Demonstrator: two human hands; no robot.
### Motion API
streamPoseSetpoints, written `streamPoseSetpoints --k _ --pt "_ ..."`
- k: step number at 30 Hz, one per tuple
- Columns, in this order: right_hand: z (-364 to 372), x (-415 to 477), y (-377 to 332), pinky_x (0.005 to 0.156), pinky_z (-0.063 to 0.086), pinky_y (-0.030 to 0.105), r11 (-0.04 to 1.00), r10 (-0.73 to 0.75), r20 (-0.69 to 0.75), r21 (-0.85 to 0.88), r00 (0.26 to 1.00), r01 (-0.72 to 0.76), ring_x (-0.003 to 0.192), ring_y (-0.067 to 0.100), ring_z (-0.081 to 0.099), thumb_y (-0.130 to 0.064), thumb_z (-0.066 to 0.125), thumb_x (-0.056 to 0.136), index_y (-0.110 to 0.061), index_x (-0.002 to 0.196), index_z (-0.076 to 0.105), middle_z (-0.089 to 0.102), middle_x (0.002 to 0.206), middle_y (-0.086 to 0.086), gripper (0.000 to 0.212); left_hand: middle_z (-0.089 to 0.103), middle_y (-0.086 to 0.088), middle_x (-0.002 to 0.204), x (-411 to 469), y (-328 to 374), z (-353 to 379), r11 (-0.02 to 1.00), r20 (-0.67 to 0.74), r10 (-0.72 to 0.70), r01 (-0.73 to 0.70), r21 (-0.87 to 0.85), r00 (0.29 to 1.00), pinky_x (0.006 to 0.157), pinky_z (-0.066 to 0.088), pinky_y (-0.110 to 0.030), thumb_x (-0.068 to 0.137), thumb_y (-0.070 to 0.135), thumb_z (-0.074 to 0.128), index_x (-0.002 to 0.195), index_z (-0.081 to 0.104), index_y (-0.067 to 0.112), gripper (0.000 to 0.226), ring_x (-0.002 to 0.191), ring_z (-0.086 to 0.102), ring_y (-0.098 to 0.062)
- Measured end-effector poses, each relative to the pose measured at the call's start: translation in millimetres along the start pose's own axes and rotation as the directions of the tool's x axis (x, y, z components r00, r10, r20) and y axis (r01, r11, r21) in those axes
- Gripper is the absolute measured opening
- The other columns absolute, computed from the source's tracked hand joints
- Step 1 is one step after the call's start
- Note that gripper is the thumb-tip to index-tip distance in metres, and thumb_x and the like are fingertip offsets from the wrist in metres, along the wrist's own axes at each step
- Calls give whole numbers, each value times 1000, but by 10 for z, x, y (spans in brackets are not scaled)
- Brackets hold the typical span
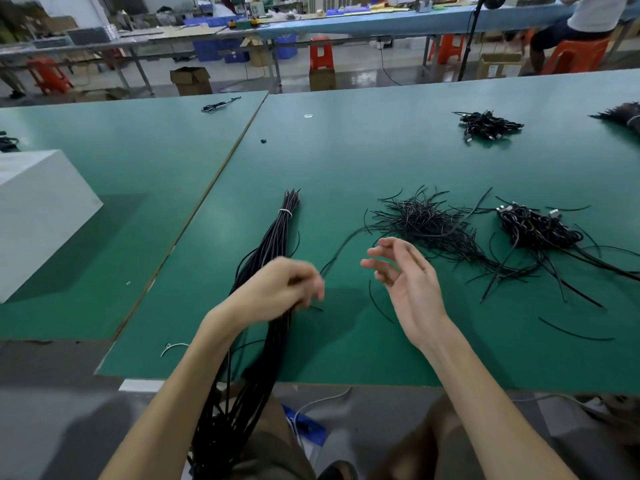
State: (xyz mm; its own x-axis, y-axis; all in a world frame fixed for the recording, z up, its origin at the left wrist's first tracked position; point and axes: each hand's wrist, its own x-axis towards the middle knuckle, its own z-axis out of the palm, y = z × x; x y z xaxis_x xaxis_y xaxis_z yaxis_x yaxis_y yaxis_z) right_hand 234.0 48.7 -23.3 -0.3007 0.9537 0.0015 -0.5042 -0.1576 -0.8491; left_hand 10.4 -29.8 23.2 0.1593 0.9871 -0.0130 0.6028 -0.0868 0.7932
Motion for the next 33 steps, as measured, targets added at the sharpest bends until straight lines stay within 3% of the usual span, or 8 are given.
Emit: streamPoseSetpoints --k 4,8,11,17,22,25,29,33 --pt "50 -29 63 76 48 30 968 -19 104 -248 994 45 93 30 74 -38 56 101 -6 110 68 77 102 14 35 53 5 58 345 145 -48 968 -324 -1 -80 -238 946 46 35 -25 105 17 57 82 68 14 26 45 43 -14" --pt "62 -41 74 81 51 30 936 -22 145 -343 989 71 90 26 74 -40 60 98 -9 111 70 78 98 11 35 62 0 72 628 389 29 884 -285 -31 -107 -456 958 43 43 -26 102 25 63 91 73 6 24 45 52 -18" --pt "82 -45 84 79 54 23 948 -12 178 -312 984 67 85 25 75 -37 64 95 -8 111 70 78 96 12 34 61 1 75 745 488 165 728 -232 -113 -79 -681 966 49 48 -26 101 26 63 99 71 3 25 48 57 -18" --pt "89 -42 86 73 52 23 942 28 241 -332 970 55 76 23 72 -35 63 98 -7 104 74 77 89 14 31 73 0 86 839 468 373 512 -204 -190 -80 -855 960 74 60 -27 100 23 65 105 71 2 22 82 75 -23" --pt "44 -33 89 68 47 45 935 56 248 -353 967 37 66 25 65 -30 64 101 -11 96 75 72 78 13 22 75 0 101 820 194 334 403 -208 -271 -86 -911 940 75 59 -29 97 29 66 109 71 8 25 89 75 -22" --pt "54 -24 92 72 47 44 931 30 254 -360 967 66 67 25 66 -25 66 100 -12 98 76 73 79 13 17 74 -4 116 793 59 366 419 -155 -239 -42 -907 959 79 59 -30 101 37 60 115 71 10 33 100 74 -24" --pt "38 -17 105 76 53 30 954 -44 172 -286 984 92 73 19 65 -19 67 99 -14 95 77 73 82 8 12 65 -13 138 700 -37 449 486 -30 -49 -3 -874 998 93 55 -32 104 48 50 128 69 12 48 116 68 -24" --pt "30 -26 102 70 50 21 959 -54 127 -268 990 87 70 11 59 -24 68 95 -14 96 77 68 76 -2 13 63 -16 139 605 -141 415 587 -36 10 -35 -809 999 98 52 -32 109 32 48 130 68 10 36 119 67 -24"
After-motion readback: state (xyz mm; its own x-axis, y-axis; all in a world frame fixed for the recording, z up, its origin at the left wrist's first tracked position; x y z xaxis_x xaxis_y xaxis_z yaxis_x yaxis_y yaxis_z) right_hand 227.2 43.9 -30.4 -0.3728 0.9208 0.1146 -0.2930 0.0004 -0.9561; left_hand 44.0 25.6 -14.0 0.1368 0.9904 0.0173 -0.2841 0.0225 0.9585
